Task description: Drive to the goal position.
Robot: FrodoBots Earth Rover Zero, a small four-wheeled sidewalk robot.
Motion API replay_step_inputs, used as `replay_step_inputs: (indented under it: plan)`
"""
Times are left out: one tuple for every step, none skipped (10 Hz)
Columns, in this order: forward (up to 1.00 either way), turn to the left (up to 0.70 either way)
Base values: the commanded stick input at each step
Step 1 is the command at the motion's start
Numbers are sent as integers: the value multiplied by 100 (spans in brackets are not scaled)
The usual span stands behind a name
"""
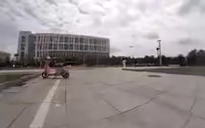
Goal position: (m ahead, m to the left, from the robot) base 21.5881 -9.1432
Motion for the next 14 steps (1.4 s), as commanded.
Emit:
replay_step_inputs:
  plan:
    - [100,0]
    - [100,0]
    - [100,0]
    - [100,-6]
    - [100,-29]
    - [100,-36]
    - [100,-39]
    - [100,-24]
    - [100,-5]
    - [100,0]
    - [100,0]
    - [100,0]
    - [100,0]
    - [100,0]
